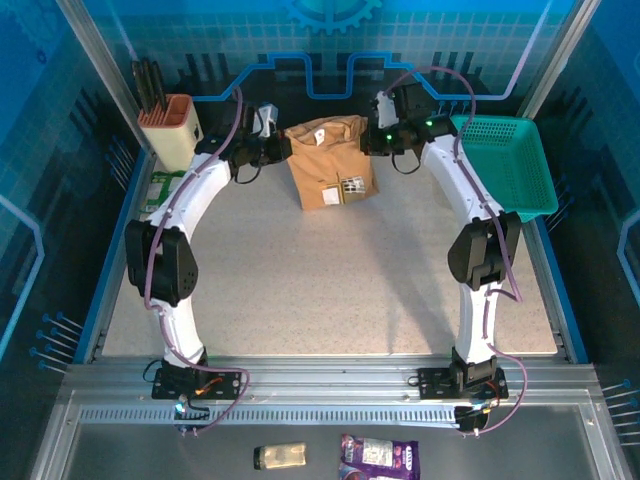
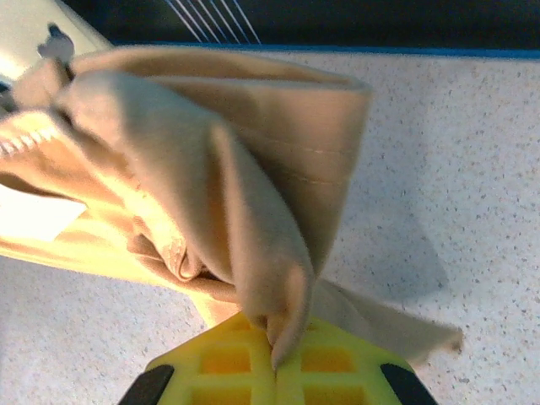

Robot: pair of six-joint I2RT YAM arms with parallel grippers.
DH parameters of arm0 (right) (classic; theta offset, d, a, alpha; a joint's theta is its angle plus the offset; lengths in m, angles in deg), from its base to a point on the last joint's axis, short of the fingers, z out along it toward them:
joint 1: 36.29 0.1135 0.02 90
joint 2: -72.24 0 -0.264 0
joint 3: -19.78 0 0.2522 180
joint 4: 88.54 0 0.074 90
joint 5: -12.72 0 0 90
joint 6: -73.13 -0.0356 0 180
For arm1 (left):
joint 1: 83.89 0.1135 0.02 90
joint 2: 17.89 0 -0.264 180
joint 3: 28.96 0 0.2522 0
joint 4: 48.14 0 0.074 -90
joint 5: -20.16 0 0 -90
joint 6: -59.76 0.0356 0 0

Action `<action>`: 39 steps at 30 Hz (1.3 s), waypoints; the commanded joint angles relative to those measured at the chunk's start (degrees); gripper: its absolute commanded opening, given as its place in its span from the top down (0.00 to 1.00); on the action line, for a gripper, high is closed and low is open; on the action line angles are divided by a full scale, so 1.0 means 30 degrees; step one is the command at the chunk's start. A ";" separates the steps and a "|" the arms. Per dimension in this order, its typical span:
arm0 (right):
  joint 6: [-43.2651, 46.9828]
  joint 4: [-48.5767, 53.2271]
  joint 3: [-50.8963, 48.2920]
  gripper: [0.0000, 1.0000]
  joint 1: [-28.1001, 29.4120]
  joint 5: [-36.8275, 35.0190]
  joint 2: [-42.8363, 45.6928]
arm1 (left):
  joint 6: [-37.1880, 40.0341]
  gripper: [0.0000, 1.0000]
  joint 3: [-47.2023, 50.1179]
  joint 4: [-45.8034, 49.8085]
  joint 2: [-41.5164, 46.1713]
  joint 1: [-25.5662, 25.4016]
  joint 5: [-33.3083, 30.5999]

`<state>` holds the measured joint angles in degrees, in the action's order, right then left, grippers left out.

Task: Fold the inside-out t-shirt

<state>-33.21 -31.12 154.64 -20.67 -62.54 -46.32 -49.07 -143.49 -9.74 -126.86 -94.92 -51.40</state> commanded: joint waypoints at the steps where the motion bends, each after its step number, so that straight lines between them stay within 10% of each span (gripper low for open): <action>1: 0.1102 -0.1404 -0.3216 1.00 -0.0108 0.0854 0.1680 | 0.0803 1.00 0.2509 -0.2257 0.1908 0.0102 0.1758; 22: -0.1201 -0.6178 -2.0432 1.00 0.4517 0.0149 1.1436 | -0.1082 1.00 1.8527 -0.7267 1.1608 -0.0846 0.4913; 39: -0.2798 -0.5733 -2.0312 1.00 0.4641 -0.1574 0.9753 | -0.0128 1.00 1.7225 -0.6567 0.8800 -0.1187 0.2197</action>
<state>-40.70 -48.74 91.10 -5.64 -66.39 -14.52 -50.95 -89.04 -29.61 -97.63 -98.32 -42.85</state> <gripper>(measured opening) 0.062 0.051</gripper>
